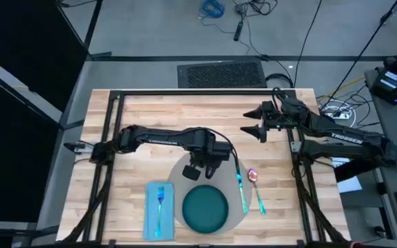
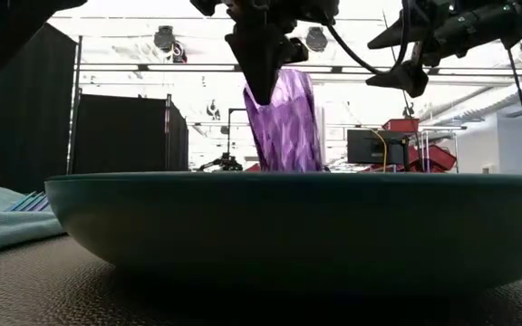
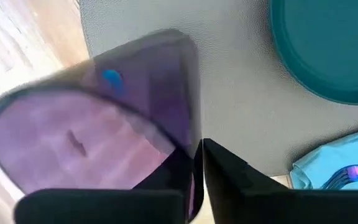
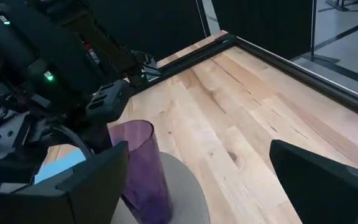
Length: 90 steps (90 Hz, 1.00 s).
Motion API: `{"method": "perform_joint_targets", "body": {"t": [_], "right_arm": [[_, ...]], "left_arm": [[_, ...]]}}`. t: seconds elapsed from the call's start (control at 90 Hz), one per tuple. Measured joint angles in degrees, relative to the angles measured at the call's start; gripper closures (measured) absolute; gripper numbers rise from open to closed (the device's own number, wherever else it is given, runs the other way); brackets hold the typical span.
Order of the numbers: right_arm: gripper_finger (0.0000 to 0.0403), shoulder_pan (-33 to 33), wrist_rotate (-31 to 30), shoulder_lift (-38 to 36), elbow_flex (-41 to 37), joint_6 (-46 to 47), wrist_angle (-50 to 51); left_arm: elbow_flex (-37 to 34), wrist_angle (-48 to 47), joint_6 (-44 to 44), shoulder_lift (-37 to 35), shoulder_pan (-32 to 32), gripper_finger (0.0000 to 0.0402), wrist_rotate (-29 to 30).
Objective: Set table place
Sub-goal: Move the purple cup to the top right of the table
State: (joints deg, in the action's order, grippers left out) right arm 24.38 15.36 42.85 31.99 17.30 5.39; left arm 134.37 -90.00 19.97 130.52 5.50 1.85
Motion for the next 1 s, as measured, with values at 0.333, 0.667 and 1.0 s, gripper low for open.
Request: {"method": "perform_joint_targets", "body": {"t": [0.333,0.667,1.0], "right_arm": [[0.0032,0.0,0.0,0.0,0.0,0.0,0.0],[0.0032,0.0,0.0,0.0,0.0,0.0,0.1],[0.0032,-0.2,0.5,0.0,0.0,1.4,0.1]], "left_arm": [[0.6,0.1,0.0,0.0,0.4,0.0299,6.8],[0.6,0.1,-0.1,-2.3,2.0,0.0296,6.9],[0.6,0.0,-2.9,-9.1,3.2,0.0296,7.8]]}}
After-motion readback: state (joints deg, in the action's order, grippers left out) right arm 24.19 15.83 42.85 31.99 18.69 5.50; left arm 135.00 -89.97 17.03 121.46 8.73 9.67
